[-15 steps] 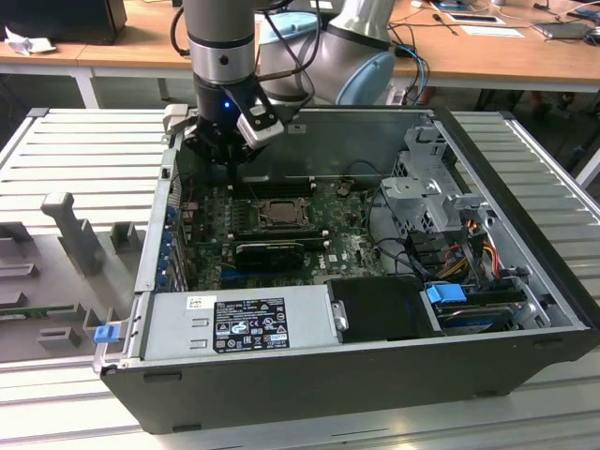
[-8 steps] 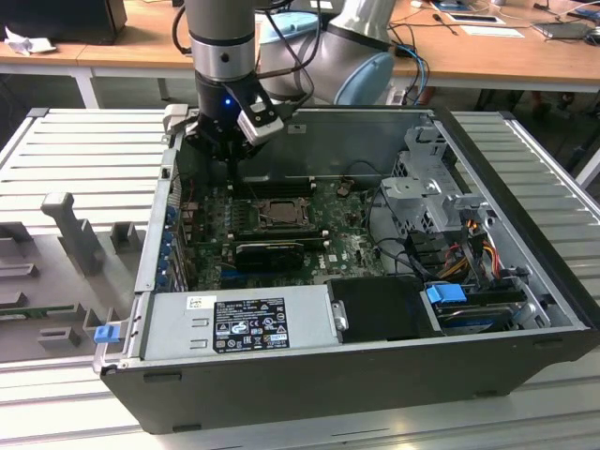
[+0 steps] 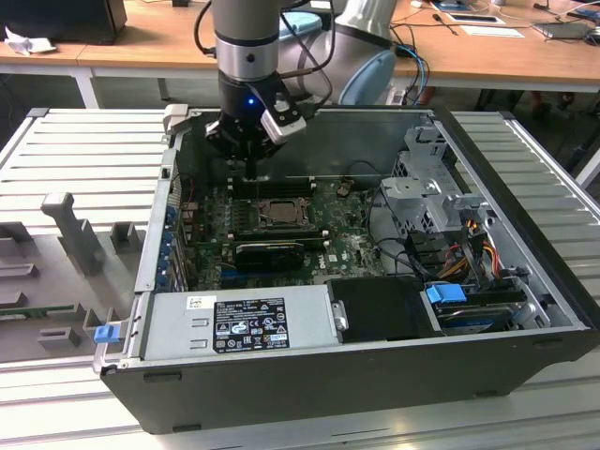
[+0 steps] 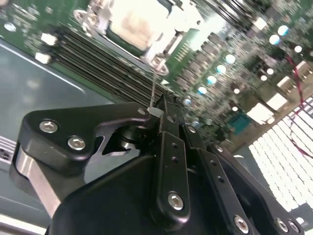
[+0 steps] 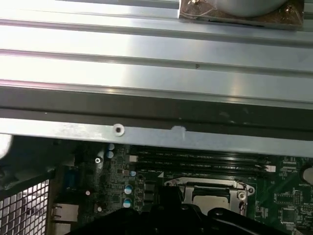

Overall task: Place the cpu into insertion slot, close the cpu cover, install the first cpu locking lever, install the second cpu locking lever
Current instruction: 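Install the first cpu locking lever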

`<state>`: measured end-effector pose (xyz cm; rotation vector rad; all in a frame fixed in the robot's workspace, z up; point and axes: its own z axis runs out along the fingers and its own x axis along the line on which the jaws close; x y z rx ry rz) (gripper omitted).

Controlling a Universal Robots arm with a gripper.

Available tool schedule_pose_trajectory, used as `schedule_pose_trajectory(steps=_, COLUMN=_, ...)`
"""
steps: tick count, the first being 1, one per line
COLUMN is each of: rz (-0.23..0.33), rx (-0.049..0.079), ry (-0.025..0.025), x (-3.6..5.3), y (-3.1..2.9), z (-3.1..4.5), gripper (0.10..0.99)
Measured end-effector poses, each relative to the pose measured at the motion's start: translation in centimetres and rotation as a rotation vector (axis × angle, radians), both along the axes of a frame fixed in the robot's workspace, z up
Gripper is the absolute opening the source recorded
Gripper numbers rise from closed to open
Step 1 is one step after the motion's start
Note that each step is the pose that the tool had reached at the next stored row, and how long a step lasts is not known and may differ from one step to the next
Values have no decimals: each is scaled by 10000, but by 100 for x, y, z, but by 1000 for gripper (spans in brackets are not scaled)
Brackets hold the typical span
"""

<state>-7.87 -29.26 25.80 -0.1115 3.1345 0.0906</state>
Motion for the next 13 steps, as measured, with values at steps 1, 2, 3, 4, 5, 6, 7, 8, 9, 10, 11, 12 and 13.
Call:
schedule_pose_trajectory(steps=1, rz=-2, rx=0, ry=0, x=42, y=0, z=0, gripper=106)
schedule_pose_trajectory(steps=2, rz=-3, rx=-1, ry=0, x=73, y=0, z=0, gripper=106)
schedule_pose_trajectory(steps=3, rz=0, rx=-1, ry=0, x=110, y=0, z=-1, gripper=106)
schedule_pose_trajectory(steps=4, rz=-2, rx=-1, ry=0, x=144, y=0, z=-1, gripper=106)
schedule_pose_trajectory(steps=5, rz=-2, rx=-1, ry=0, x=178, y=0, z=-2, gripper=106)
schedule_pose_trajectory(steps=6, rz=-1, rx=-2, ry=0, x=192, y=0, z=-2, gripper=106)
schedule_pose_trajectory(steps=7, rz=-2, rx=20, ry=-1, x=194, y=-1, z=-3, gripper=106)
schedule_pose_trajectory(steps=8, rz=-1, rx=113, ry=0, x=195, y=-2, z=-6, gripper=106)
schedule_pose_trajectory(steps=9, rz=0, rx=221, ry=0, x=195, y=-3, z=-9, gripper=106)
schedule_pose_trajectory(steps=10, rz=-1, rx=350, ry=0, x=195, y=-6, z=-13, gripper=106)
schedule_pose_trajectory(steps=11, rz=-2, rx=412, ry=0, x=196, y=-7, z=-21, gripper=106)
schedule_pose_trajectory(steps=12, rz=-9, rx=432, ry=-2, x=199, y=-7, z=-44, gripper=106)
schedule_pose_trajectory(steps=13, rz=-19, rx=431, ry=0, x=203, y=-7, z=-62, gripper=106)
